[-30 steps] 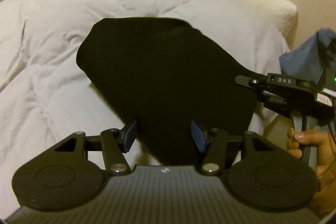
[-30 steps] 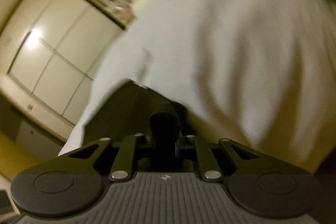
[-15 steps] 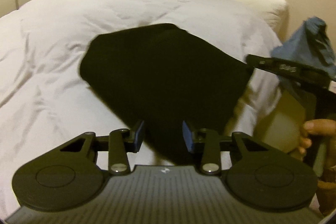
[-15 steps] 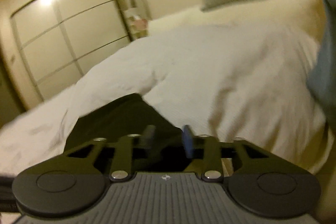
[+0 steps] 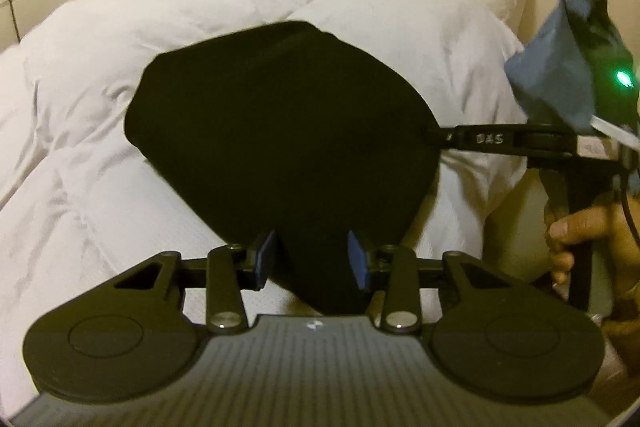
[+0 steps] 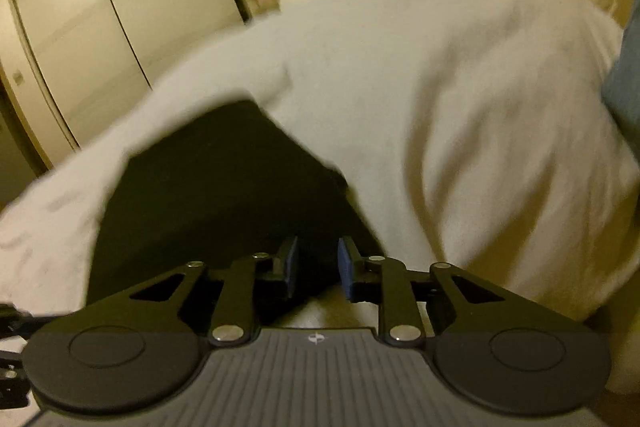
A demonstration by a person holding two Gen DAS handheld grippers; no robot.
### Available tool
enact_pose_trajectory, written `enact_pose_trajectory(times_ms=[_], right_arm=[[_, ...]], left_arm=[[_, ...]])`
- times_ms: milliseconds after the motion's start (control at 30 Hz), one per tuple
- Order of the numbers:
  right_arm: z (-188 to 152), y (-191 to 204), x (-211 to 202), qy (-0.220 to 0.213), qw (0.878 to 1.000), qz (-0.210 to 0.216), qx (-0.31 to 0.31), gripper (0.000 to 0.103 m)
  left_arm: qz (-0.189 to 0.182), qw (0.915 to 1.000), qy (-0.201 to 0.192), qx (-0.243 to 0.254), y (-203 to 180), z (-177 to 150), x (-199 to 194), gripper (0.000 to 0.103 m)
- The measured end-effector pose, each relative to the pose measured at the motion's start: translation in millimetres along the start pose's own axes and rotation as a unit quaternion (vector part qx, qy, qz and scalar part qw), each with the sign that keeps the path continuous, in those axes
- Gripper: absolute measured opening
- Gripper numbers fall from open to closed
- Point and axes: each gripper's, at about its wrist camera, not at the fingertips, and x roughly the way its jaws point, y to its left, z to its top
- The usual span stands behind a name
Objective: Fold clothes
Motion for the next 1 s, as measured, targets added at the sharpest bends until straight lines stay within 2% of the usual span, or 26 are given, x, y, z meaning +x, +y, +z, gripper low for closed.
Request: enact_pose_trajectory(times_ms=[67,133,200,267,300,333,400,533,733,800,900,1000], right_arm=[[-3,-10,3,0.009,0.999,-0.003,0.030,0.039],[-2,-17,-2,0.007,0.998,0.004,0.057,0.040],[0,-15,-11,0.009,0.998,-0.003,0.054,0.042],[1,-11,-22,0.006,0.999,-0.002,0.049,0.044],[-1,-8,-28,0.011,0.999,-0.002,0.050,0.053],[-2,-6,-33,0.015,0.999,-0.003,0.051,0.067],[-4,0,-39,0.035,0.998,-0.007,0.053,0.085],[-2,17,-48,0.051,0.997,0.011,0.052,0.088],[-12,29,-81,0.047,0.997,0.021,0.050,0.088],[-15,28,-90,0.046,0.997,0.021,0.059,0.088],[-15,22,-86,0.050,0.993,0.046,0.096,0.088],[-17,0,-78,0.050,0.981,0.088,0.165,0.089]], left_arm=[[0.011,0.9999,0.003,0.009,-5,-1,-1,0.034],[0.015,0.9997,0.019,-0.006,-3,4,-3,0.034],[0.017,0.9985,0.038,-0.036,1,11,-8,0.034],[0.035,0.9967,0.053,-0.050,4,16,-13,0.034],[0.045,0.9955,0.061,-0.056,5,18,-16,0.035],[0.055,0.9943,0.068,-0.060,6,19,-17,0.035],[0.068,0.9919,0.080,-0.072,8,18,-20,0.042],[0.082,0.9887,0.087,-0.091,13,10,-34,0.043],[0.066,0.9889,0.071,-0.112,16,-1,-65,0.047],[0.060,0.9881,0.070,-0.123,19,-5,-68,0.051],[0.035,0.9845,0.071,-0.157,30,-9,-66,0.053],[0.001,0.9741,0.069,-0.215,51,-10,-57,0.054]])
